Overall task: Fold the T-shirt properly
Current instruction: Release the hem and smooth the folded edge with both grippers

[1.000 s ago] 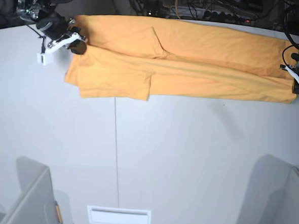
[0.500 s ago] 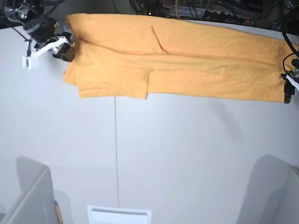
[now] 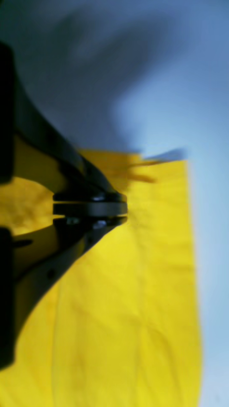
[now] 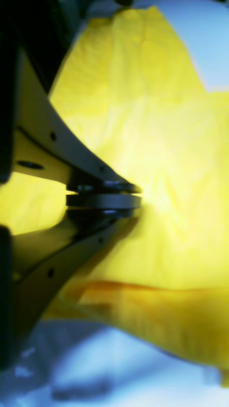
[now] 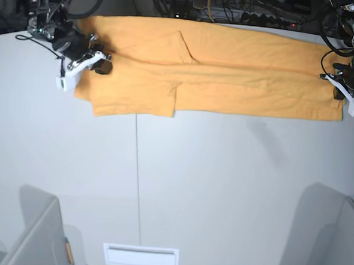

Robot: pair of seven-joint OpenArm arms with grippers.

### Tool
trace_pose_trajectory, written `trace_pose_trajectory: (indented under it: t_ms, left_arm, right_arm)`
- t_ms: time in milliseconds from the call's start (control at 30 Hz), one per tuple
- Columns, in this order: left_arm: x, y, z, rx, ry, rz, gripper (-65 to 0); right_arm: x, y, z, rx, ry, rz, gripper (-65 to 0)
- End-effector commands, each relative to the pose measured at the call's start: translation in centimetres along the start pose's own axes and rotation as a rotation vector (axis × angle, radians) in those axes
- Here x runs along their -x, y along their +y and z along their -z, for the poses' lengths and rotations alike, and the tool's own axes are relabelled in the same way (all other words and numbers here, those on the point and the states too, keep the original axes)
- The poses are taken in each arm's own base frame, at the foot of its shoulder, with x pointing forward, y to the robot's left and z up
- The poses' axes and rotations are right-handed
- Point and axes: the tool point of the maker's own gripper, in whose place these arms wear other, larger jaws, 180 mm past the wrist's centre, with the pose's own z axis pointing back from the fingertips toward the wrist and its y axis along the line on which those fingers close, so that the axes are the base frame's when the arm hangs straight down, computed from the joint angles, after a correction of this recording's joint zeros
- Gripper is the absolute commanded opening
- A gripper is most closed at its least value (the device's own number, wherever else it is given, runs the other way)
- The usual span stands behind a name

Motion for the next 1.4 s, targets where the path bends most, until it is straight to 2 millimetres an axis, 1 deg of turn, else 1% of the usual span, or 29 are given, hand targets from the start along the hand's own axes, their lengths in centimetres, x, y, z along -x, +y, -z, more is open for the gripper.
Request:
trace_pose_trajectory:
  t_ms: [0, 67, 167, 200, 267, 333, 400, 467, 533, 633, 700, 767, 833, 867, 1000, 1033, 1100, 1167, 1200, 1233, 1267, 1300, 1367]
  left_arm:
    - [-1.4, 1.0, 0.0, -0.013, -0.041, -0.012, -65.0]
    - [-1.6, 1.3, 1.0, -0.018, -0.029, -0.032, -65.0]
    - [-2.2, 0.5, 3.2, -0.023, 0.015, 0.015, -65.0]
    - [-2.4, 0.4, 3.7, -0.027, 0.025, 0.024, -65.0]
    - [-3.6, 0.4, 4.6, -0.041, 0.028, 0.041, -65.0]
    - [-5.0, 0.5, 4.8, -0.051, 0.009, 0.046, -65.0]
    - [-6.8, 0.5, 4.5, -0.057, -0.030, 0.047, -65.0]
    - [-8.4, 1.2, 3.3, -0.084, -0.077, 0.062, -65.0]
    - [-9.7, 2.2, 1.8, -0.119, -0.128, 0.068, -65.0]
    - [-9.5, 3.8, -0.2, -0.161, -0.145, 0.046, -65.0]
    - [-9.1, 3.8, -0.9, -0.118, -0.158, 0.018, -65.0]
    - [-8.5, 4.6, -1.9, -0.081, -0.165, 0.020, -65.0]
    - [-7.3, 4.9, -2.2, -0.055, -0.153, 0.009, -65.0]
    - [-6.9, 5.0, -2.5, -0.052, -0.151, 0.008, -65.0]
    - [-6.0, 4.5, -2.7, -0.012, -0.156, -0.017, -65.0]
    - [-5.9, 4.7, -2.9, -0.009, -0.175, -0.031, -58.6]
    - [-6.3, 4.6, -2.9, -0.002, -0.215, -0.048, -42.3]
    - [-5.9, 4.6, -2.5, 0.008, -0.219, -0.066, -24.5]
    - [-5.7, 4.7, -2.2, 0.010, -0.216, -0.078, -16.8]
    - [-5.6, 4.8, -2.0, 0.012, -0.213, -0.089, -10.7]
    - [-5.0, 4.9, -1.7, 0.014, -0.200, -0.103, -5.8]
    - [-4.5, 5.0, -1.4, 0.016, -0.187, -0.118, -2.8]
    - [-4.4, 5.2, -0.7, 0.022, -0.181, -0.147, -2.1]
  right_arm:
    - [-1.7, -0.3, -0.1, -0.001, -0.036, -0.023, -65.0]
    - [-2.4, -1.5, 0.5, 0.043, -0.035, -0.038, -65.0]
    - [-4.2, -3.2, 1.6, 0.110, -0.043, -0.066, -65.0]
    - [-4.9, -3.5, 1.9, 0.121, -0.049, -0.072, -65.0]
    - [-6.4, -3.7, 2.4, 0.129, -0.066, -0.071, -65.0]
    - [-7.7, -3.2, 2.4, 0.120, -0.091, -0.079, -65.0]
    - [-9.1, -2.2, 2.0, 0.102, -0.126, -0.102, -65.0]
    - [-10.5, -0.7, 1.2, 0.080, -0.171, -0.142, -65.0]
    - [-11.5, 1.1, 0.1, 0.056, -0.216, -0.188, -65.0]
    - [-11.3, 3.1, -1.5, 0.027, -0.254, -0.237, -65.0]
    - [-10.5, 4.4, -2.2, 0.005, -0.267, -0.250, -65.0]
    - [-9.3, 5.2, -2.7, -0.012, -0.265, -0.245, -65.0]
    - [-7.6, 5.6, -2.6, -0.025, -0.244, -0.221, -65.0]
    - [-6.8, 5.7, -2.5, -0.029, -0.232, -0.207, -65.0]
    - [-4.6, 5.5, -2.1, -0.028, -0.192, -0.166, -65.0]
    - [-4.2, 5.5, -2.0, -0.031, -0.186, -0.157, -65.0]
    - [-3.8, 5.5, -2.0, -0.031, -0.179, -0.148, -65.0]
    - [-3.6, 5.5, -2.0, -0.030, -0.174, -0.149, -65.0]
    - [-3.6, 5.5, -2.0, -0.029, -0.174, -0.150, -65.0]
    - [-3.6, 5.5, -2.0, -0.028, -0.174, -0.151, -65.0]
    - [-3.6, 5.4, -2.0, -0.027, -0.174, -0.152, -65.0]
    - [-3.6, 5.4, -2.0, -0.026, -0.174, -0.152, -65.0]
    - [-3.6, 5.4, -2.0, -0.025, -0.174, -0.153, -65.0]
